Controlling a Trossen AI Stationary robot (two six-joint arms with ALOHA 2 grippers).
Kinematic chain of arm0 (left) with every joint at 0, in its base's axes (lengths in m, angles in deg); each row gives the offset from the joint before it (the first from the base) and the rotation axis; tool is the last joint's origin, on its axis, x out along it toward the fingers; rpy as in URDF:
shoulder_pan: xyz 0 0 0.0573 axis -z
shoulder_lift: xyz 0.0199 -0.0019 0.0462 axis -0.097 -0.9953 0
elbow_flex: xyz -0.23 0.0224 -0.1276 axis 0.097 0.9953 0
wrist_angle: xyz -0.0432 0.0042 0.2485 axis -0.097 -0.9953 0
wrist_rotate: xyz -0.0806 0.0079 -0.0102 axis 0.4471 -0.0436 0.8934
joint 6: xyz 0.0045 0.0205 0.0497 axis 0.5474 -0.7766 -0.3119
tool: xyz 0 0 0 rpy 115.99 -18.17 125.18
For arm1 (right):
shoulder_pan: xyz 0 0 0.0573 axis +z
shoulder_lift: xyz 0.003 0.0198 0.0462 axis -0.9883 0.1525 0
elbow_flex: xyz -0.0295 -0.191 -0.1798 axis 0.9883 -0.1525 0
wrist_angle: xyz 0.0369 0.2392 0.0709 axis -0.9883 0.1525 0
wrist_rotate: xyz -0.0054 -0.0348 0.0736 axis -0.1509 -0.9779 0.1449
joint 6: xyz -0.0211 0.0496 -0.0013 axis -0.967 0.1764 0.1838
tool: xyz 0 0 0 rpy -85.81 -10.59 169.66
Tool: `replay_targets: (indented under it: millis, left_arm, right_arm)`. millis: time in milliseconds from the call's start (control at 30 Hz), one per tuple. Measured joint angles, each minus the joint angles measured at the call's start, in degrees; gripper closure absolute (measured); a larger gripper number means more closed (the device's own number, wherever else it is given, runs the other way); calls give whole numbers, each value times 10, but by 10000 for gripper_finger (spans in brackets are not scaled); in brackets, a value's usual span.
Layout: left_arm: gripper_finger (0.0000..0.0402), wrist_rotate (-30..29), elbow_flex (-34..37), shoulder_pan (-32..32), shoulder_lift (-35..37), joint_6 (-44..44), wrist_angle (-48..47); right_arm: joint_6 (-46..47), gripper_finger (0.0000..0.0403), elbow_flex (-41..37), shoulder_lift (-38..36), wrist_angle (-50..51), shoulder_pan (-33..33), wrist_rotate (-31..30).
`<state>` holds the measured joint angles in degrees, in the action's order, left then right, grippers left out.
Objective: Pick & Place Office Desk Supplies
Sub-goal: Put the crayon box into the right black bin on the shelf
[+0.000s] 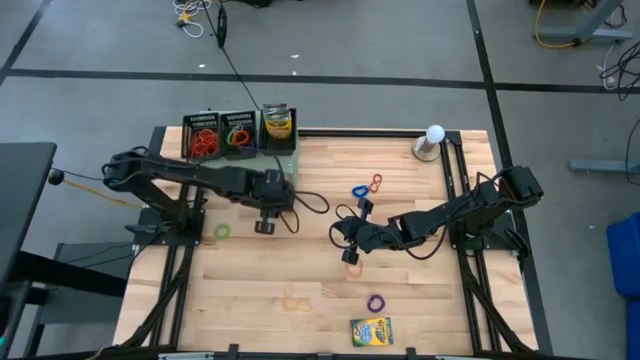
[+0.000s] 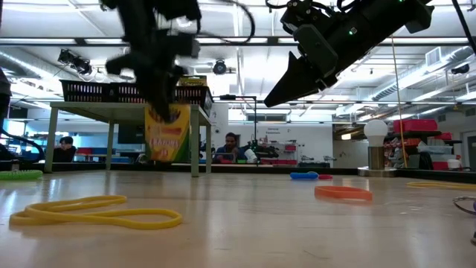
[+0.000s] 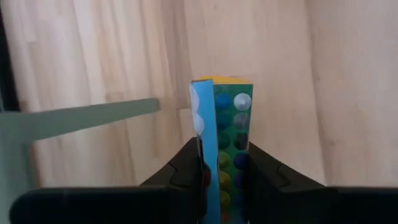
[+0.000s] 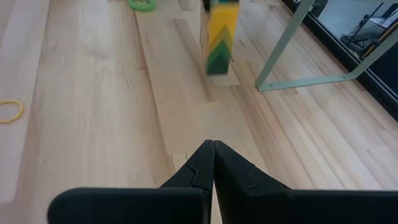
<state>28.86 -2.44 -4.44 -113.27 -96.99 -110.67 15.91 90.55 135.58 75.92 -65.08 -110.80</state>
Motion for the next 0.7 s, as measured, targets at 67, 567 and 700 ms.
replay_targets:
  millis: [67, 567, 700]
  left_arm:
    - [316, 10, -48, 0, 0, 0, -50]
    - [316, -7, -403, -129, 2, -69, -272]
    - [316, -1, -400, -195, -1, -120, -272]
  right_arm:
    - [-3, 387, 0, 0, 0, 0, 0]
    - [-36, 387, 0, 0, 0, -40, 30]
    - [-36, 387, 0, 0, 0, -47, 35]
